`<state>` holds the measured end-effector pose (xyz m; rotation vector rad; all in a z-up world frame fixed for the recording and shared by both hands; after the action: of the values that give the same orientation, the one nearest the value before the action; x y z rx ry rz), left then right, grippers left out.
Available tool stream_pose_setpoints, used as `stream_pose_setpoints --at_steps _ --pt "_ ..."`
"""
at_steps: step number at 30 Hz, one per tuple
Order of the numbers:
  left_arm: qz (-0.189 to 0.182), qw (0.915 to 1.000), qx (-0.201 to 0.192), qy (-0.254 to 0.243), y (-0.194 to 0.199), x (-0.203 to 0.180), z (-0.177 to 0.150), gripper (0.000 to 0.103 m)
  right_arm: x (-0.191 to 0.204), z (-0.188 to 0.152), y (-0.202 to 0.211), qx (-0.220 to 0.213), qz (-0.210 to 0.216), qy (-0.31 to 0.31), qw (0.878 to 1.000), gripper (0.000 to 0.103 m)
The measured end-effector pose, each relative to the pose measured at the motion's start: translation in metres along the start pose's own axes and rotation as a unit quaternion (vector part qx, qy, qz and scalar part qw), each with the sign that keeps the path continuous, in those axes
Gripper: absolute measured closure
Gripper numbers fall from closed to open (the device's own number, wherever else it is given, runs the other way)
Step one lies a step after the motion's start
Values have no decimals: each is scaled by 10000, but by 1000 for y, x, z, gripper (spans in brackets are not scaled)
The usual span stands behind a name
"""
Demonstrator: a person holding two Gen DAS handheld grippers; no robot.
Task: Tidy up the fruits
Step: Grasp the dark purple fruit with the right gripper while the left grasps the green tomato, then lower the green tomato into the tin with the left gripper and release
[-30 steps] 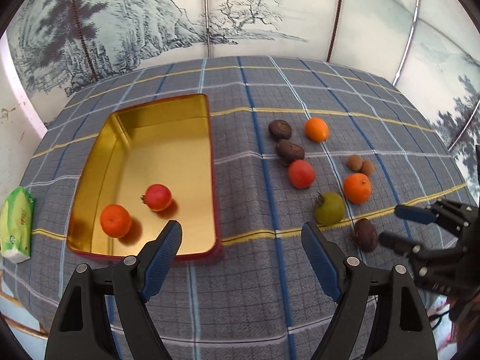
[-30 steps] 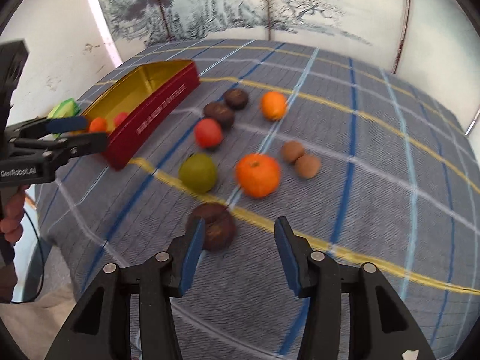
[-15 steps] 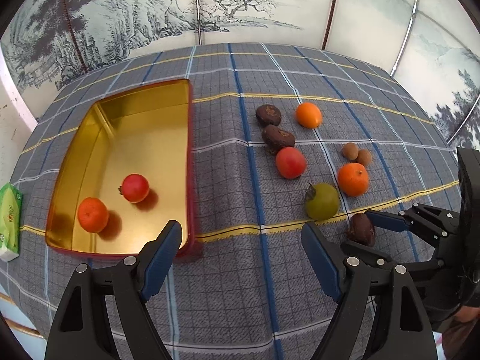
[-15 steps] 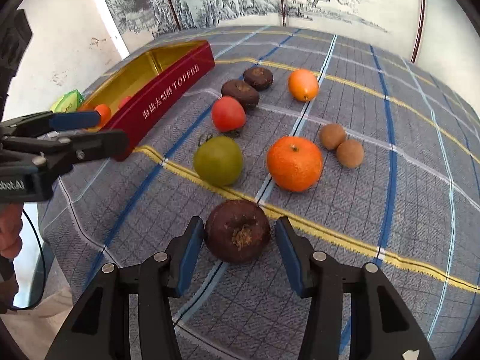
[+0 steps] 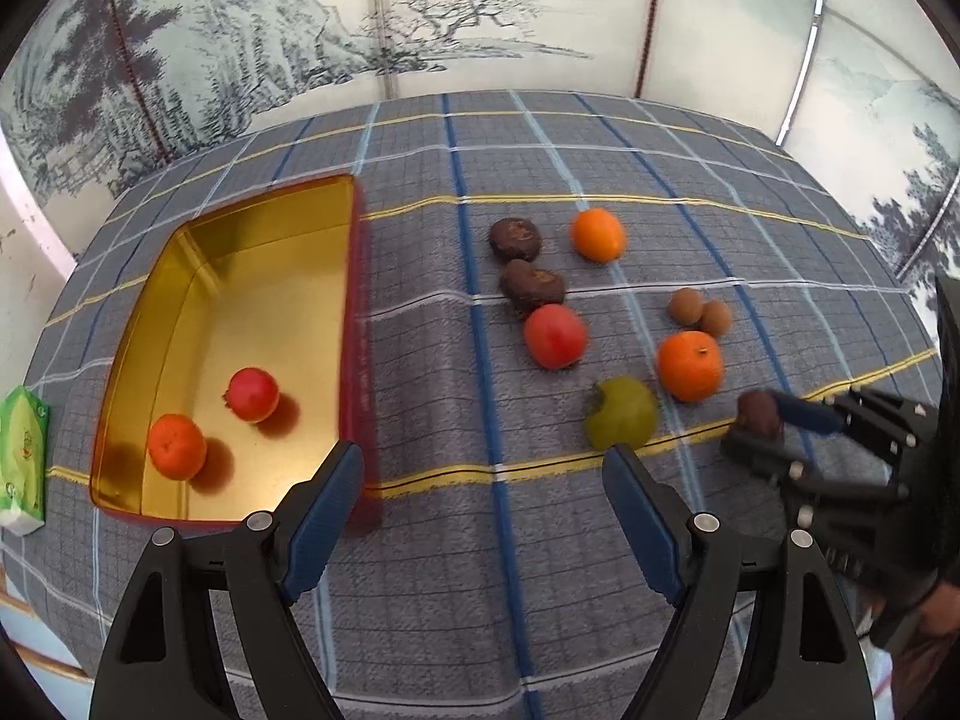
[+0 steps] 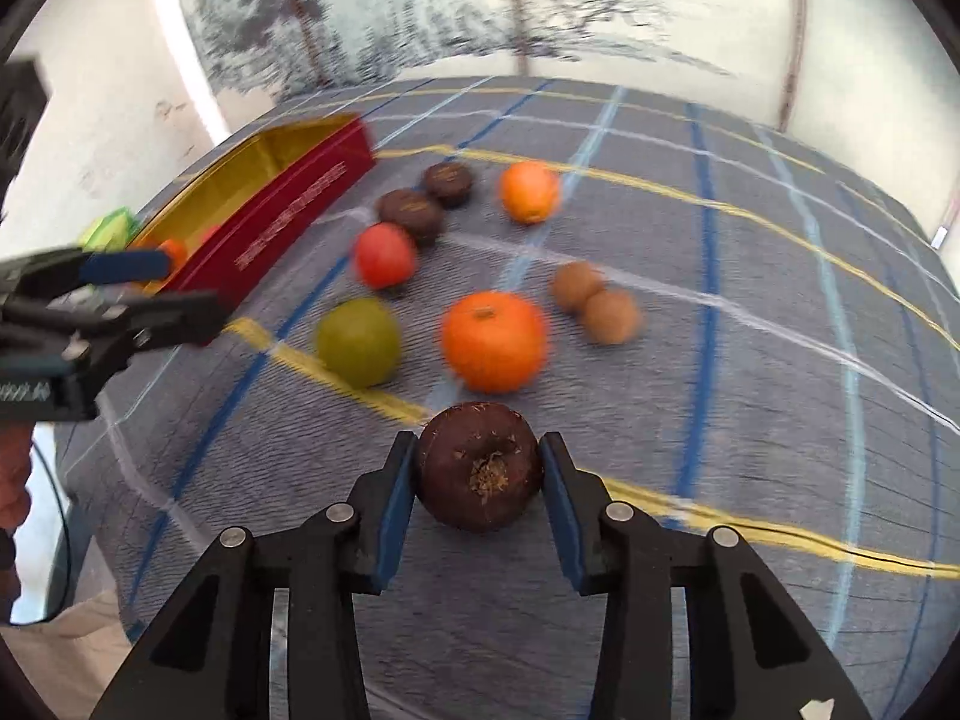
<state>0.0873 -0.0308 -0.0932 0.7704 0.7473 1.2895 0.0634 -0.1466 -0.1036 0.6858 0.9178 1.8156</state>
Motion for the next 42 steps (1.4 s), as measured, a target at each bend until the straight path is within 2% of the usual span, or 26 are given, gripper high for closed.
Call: stream_pose_setpoints --at_steps 8,13,15,17,24,29,31,42 --pt "-385 9990 181 -100 -15 -32 3 21 -81 -1 9 -133 -833 -542 9950 65" --pt "-603 9977 294 -67 -29 -47 4 22 -119 3 7 -236 -1165 -887 9889 65" --pt "-695 9969 367 -44 -35 -52 4 25 -131 7 5 -292 -1219 -975 9873 65" --pt "-822 9954 485 15 -43 -56 3 35 -142 9 0 -280 -1290 -1056 9856 65" --pt "-867 9939 669 86 -59 -62 1 44 -154 11 -9 -309 -1292 -1127 9847 66" --pt "-874 9936 708 49 -65 -64 0 61 -154 13 -11 -295 -1273 -1134 9849 66" --pt "-894 9933 731 48 -66 -64 -1 65 -154 13 -11 -299 -1255 -1150 9850 66" --pt "-935 9936 624 108 -52 -58 3 65 -154 13 -11 -292 -1276 -1135 9849 66"
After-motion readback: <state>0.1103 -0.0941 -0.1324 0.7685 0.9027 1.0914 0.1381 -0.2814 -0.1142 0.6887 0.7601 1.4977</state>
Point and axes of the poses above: each gripper's, at about its wrist camera, not at the fingertips, and y roughly against the way its jaws point, x to its left, z to its top, the point moved 10 cm from there along -y, roughly the way its jaws point, and after that the axes turned 5 degrees about y, right-handed, at the moved point
